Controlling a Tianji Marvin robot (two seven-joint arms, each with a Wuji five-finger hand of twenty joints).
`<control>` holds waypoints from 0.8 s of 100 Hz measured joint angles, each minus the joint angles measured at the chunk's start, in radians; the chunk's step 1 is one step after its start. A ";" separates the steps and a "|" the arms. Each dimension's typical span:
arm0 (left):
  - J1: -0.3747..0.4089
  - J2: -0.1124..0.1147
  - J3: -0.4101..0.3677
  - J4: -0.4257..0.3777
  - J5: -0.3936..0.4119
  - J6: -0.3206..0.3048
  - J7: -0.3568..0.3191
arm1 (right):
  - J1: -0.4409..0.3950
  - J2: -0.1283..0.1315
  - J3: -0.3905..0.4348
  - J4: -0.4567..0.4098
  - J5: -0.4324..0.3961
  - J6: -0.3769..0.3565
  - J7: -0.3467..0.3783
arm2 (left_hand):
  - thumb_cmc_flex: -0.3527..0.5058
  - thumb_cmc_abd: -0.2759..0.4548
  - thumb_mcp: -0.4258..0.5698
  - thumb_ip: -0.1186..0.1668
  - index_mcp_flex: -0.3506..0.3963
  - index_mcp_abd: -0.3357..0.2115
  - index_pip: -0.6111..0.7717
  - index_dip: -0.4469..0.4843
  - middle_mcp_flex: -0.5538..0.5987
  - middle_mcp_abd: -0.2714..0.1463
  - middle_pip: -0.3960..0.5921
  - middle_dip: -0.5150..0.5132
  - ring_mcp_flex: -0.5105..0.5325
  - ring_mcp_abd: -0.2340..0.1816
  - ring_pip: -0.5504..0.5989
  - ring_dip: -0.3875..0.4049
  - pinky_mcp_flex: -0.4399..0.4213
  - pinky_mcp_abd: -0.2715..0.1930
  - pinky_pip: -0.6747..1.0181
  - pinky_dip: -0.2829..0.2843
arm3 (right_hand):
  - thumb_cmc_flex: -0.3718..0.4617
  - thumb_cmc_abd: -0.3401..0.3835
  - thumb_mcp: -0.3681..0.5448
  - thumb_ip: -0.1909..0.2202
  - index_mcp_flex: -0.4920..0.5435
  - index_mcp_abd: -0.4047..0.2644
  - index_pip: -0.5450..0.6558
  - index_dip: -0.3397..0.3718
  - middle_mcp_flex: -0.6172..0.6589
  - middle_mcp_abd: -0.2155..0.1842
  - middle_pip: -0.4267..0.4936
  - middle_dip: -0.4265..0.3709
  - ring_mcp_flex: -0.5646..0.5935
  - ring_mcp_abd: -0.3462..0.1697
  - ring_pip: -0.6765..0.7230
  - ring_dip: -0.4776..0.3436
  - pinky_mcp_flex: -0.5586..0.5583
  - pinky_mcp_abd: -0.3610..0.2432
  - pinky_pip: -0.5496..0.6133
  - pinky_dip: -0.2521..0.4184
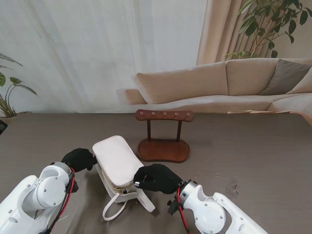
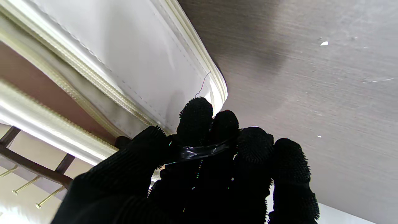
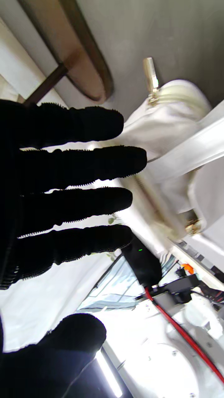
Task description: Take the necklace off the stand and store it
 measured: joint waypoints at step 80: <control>0.116 0.001 -0.038 -0.084 0.035 0.026 -0.025 | 0.256 -0.016 -0.150 0.139 -0.119 0.297 -0.038 | -0.002 0.000 0.000 0.000 -0.001 0.000 0.000 0.000 -0.003 -0.001 0.000 0.000 0.000 0.000 0.000 0.000 0.000 0.000 0.000 0.000 | 0.000 -0.011 -0.003 0.000 -0.323 -0.011 -0.101 -0.035 -0.175 0.000 -0.080 -0.009 -0.098 0.022 -0.043 0.014 -0.001 0.010 0.022 0.004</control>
